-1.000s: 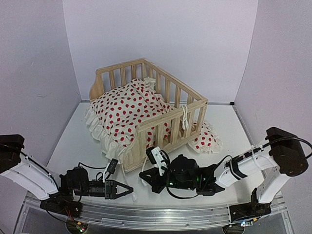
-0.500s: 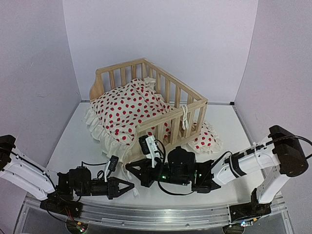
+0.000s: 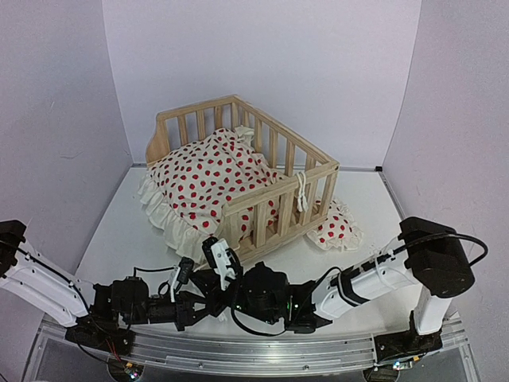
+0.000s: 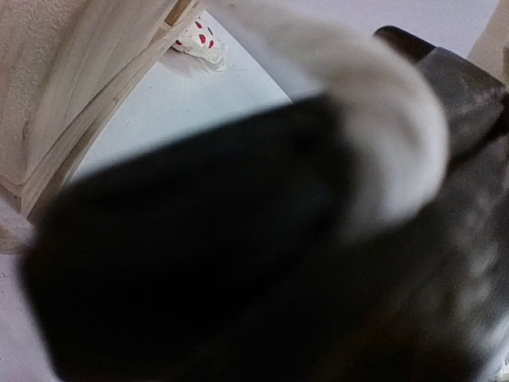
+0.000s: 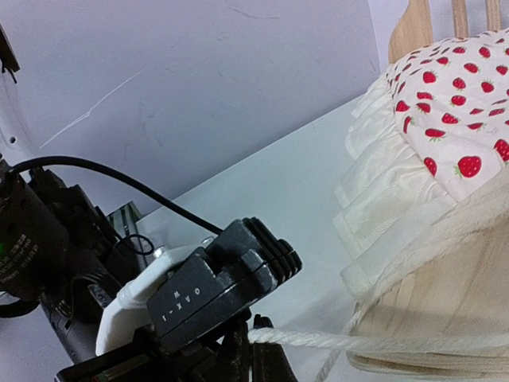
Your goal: Set up the pet bed
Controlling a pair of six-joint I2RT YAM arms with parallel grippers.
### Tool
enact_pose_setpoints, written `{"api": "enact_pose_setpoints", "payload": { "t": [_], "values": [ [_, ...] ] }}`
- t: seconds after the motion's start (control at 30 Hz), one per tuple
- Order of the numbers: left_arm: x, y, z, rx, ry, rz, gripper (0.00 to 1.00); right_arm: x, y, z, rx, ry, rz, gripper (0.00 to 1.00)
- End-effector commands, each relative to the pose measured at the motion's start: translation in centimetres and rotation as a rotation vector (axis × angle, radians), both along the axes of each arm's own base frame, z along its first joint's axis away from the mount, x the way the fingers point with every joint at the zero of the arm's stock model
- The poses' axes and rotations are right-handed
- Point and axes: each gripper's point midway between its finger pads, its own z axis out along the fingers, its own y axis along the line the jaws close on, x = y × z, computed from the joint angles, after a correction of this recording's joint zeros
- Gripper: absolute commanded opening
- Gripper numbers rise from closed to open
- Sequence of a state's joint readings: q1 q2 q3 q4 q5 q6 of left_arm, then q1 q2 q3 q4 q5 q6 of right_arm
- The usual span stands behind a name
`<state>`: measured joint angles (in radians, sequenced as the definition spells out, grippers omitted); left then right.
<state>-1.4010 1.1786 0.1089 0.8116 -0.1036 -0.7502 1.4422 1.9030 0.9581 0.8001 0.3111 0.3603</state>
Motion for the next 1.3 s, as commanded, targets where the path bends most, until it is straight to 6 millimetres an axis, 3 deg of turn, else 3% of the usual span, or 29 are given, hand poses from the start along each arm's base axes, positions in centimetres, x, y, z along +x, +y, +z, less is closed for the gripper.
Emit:
{"api": "enact_pose_setpoints", "payload": {
  "t": [0.0, 0.13, 0.2, 0.37, 0.6, 0.7, 0.83, 0.9, 0.97, 1.03, 1.07, 1.17, 1.27],
  "values": [
    [0.0, 0.1, 0.9, -0.029, -0.032, 0.006, 0.02, 0.0, 1.6, 4.2, 0.097, -0.108, -0.052, 0.00],
    [-0.2, 0.1, 1.3, -0.044, -0.031, 0.000, 0.02, 0.0, 2.7, 2.0, 0.003, -0.112, -0.047, 0.01],
    [-0.1, 0.1, 1.5, -0.049, -0.035, 0.001, 0.02, -0.2, 2.4, 0.8, -0.058, -0.100, -0.051, 0.11],
    [-0.1, 0.1, 1.2, -0.041, -0.031, 0.003, 0.02, -0.1, 0.0, -0.6, -0.262, 0.033, -0.101, 0.35],
    [-0.5, -0.2, 1.5, -0.050, -0.024, -0.020, 0.02, -1.7, -4.7, -0.2, -0.416, 0.182, -0.076, 0.64],
    [-0.6, -0.2, 1.8, -0.061, -0.021, -0.026, 0.02, -2.5, -6.6, -0.6, -0.436, 0.235, -0.051, 0.68],
    [-0.6, -0.3, 2.5, -0.075, -0.033, -0.026, 0.02, -2.6, -8.1, 0.3, -0.426, 0.211, -0.013, 0.71],
    [-0.4, -0.3, 2.7, -0.075, -0.037, -0.018, 0.02, -1.7, -9.0, 0.3, -0.432, 0.183, -0.018, 0.69],
    [-0.3, -0.3, 2.6, -0.070, -0.039, -0.010, 0.02, 0.0, -9.9, 0.2, -0.404, 0.158, -0.046, 0.61],
    [-0.1, -0.3, 2.3, -0.057, -0.039, -0.004, 0.02, 2.6, -11.0, 0.6, -0.290, 0.250, -0.142, 0.48],
    [-0.2, -0.4, 2.2, -0.051, -0.038, -0.007, 0.01, 3.6, -11.1, 1.1, -0.210, 0.292, -0.185, 0.47],
    [-0.2, -0.6, 1.9, -0.036, -0.031, -0.010, 0.01, 3.6, -9.2, 1.7, -0.030, 0.396, -0.175, 0.54],
    [-0.2, -0.7, 1.9, -0.033, -0.031, -0.011, 0.01, 4.2, -8.3, 0.4, -0.005, 0.400, -0.210, 0.54]
  ]
}}
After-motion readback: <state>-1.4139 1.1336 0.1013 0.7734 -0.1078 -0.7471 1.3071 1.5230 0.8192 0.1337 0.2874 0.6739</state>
